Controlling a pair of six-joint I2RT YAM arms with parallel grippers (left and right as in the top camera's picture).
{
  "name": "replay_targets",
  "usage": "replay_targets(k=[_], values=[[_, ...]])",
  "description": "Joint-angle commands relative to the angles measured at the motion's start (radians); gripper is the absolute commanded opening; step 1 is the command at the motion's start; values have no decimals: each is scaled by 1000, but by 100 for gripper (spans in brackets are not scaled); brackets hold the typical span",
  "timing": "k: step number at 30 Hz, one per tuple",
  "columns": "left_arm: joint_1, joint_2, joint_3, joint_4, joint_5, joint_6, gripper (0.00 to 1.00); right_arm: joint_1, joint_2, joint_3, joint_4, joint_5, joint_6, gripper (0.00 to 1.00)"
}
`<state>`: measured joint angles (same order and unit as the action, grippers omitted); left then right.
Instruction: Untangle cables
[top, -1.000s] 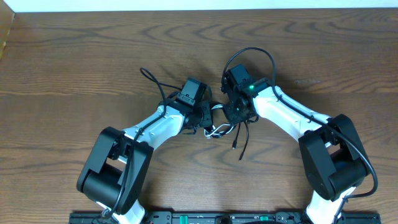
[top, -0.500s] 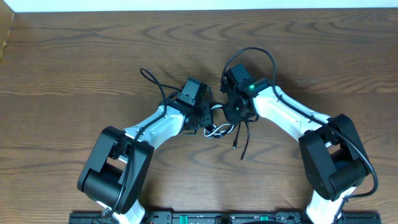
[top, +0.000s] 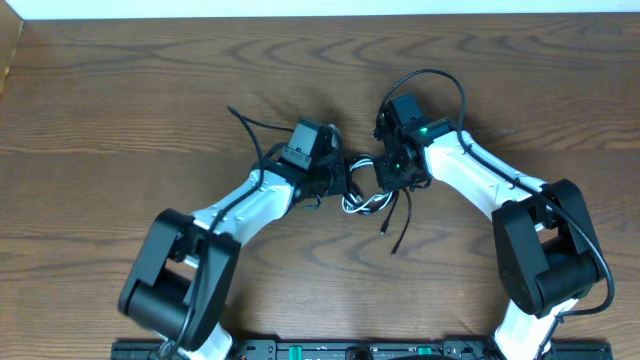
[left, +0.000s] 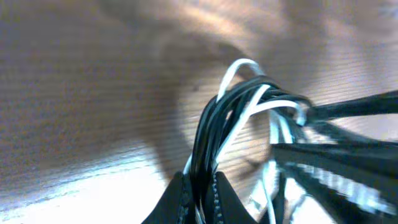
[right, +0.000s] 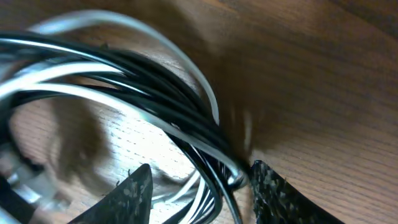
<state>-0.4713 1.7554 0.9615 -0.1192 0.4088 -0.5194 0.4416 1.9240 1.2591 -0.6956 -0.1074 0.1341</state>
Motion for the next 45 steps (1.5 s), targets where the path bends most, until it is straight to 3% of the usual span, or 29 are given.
replay_targets(k=[1, 9, 21, 27, 38, 41, 45], values=[[6, -78, 22, 15, 34, 16, 8, -2, 3, -12, -1, 4, 19, 47], [6, -156, 22, 40, 61, -37, 7, -2, 9, -12, 0, 5, 19, 47], [60, -158, 22, 244, 380, -157, 8, -2, 9, -12, -1, 53, 19, 48], [109, -158, 22, 225, 394, -155, 8, -2, 9, -12, 0, 53, 19, 49], [115, -156, 20, -27, 147, -54, 8, -2, 9, -12, 0, 45, 19, 52], [113, -156, 14, -106, 39, -53, 16, -2, 9, -12, 0, 39, 19, 53], [112, -154, 7, -158, -27, -53, 17, -1, 9, -12, 5, 10, 19, 53]])
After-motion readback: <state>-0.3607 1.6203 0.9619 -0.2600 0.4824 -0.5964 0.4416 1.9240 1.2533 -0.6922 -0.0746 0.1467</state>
